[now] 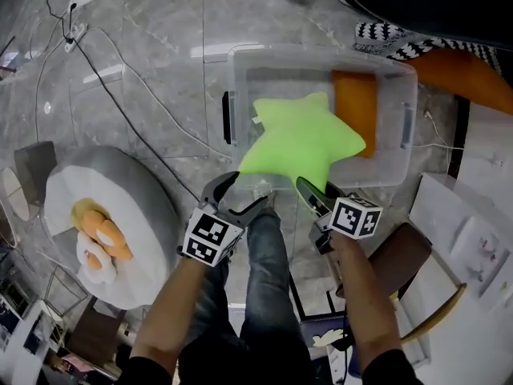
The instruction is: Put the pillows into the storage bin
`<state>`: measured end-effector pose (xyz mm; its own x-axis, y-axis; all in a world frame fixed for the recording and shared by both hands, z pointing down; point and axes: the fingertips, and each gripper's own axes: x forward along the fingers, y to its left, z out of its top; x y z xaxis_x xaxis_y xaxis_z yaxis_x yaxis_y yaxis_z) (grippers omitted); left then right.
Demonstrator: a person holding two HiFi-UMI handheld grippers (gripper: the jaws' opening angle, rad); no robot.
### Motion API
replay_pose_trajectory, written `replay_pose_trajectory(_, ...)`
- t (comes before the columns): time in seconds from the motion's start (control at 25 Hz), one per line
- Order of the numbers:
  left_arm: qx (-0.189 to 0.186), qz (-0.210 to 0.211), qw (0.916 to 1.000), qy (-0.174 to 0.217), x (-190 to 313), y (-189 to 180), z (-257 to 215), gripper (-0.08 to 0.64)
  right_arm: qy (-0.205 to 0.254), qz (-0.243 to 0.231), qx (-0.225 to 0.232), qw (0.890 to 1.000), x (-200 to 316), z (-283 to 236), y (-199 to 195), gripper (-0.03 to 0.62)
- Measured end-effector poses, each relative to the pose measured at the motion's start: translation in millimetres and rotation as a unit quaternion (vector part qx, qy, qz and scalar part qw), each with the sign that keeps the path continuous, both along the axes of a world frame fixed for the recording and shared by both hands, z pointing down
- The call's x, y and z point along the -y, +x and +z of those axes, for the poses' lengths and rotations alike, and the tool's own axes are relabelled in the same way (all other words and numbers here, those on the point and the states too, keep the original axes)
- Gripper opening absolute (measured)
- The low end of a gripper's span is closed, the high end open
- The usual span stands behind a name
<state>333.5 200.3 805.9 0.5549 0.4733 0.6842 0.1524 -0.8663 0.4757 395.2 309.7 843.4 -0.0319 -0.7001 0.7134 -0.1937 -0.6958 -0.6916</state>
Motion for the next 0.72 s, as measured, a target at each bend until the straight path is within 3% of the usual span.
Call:
replay_pose_trajectory(0.24,0.000,0.001,0.9999,0.013,2,-3,1,0.354,-0.078,-0.003,0.018,0.997,-5,45,-6,0.237)
replay_pose_trajectory(0.52,0.010,-0.011,0.9998,0.011,6,-10,5,0.354,-0.133,0.004,0.045,0.990,-13,88,-23,0.255)
replay_pose_trajectory(0.64,0.015,-0.019,0.9996,0.013,7,-16,7,0.354,-0.162,0.016,0.032,0.986,-16,98,-23,0.310)
replay_pose_trajectory(0.72,0.016,-0.017,0.9996,0.016,5,-20,8,0.354,-0.172,-0.001,-0.001,0.985,-14,92,-20,0.312)
